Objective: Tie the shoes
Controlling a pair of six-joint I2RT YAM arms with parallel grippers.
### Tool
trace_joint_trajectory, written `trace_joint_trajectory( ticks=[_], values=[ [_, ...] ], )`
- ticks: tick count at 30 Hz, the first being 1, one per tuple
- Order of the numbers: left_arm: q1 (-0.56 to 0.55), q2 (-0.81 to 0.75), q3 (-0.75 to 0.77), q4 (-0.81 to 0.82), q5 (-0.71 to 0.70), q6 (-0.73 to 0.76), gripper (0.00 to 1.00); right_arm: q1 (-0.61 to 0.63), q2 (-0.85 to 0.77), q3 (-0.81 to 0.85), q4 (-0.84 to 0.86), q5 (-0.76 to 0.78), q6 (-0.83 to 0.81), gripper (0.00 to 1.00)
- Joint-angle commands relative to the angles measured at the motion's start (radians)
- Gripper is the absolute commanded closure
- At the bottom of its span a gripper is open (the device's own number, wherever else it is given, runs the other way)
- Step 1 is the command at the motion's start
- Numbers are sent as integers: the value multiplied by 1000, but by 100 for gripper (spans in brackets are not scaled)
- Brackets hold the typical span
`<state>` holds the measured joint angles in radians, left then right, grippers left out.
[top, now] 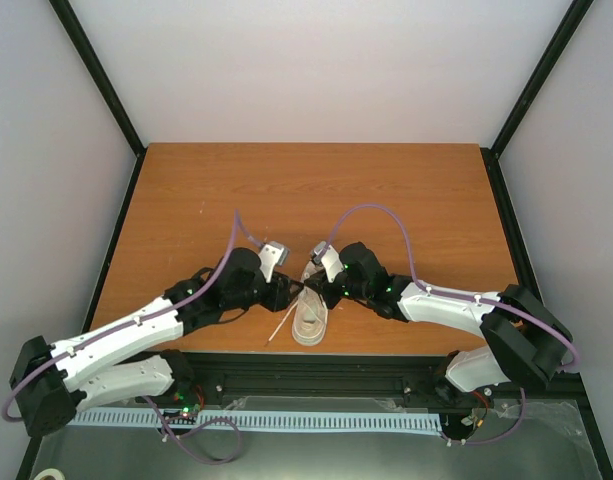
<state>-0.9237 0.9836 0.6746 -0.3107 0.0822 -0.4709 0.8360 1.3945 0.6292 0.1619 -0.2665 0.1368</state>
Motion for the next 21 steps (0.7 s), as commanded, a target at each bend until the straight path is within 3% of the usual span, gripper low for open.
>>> trace_joint_trajectory(
  ticks=[1,5,11,15,21],
  values=[
    [96,3,17,22,28,-78,48,-6,0,10,47,-13,-4,97],
    [162,44,5,109,113,-138,51,-6,-1,9,50,-14,-5,97],
    [164,127,42,190,169,-176,48,-6,0,8,51,-13,-8,97],
    [166,186,63,187,166,-183,57,-6,-1,7,50,-16,-8,97],
    [167,230,74,193,147,-199,63,-6,-4,6,51,-21,-8,97]
  ],
)
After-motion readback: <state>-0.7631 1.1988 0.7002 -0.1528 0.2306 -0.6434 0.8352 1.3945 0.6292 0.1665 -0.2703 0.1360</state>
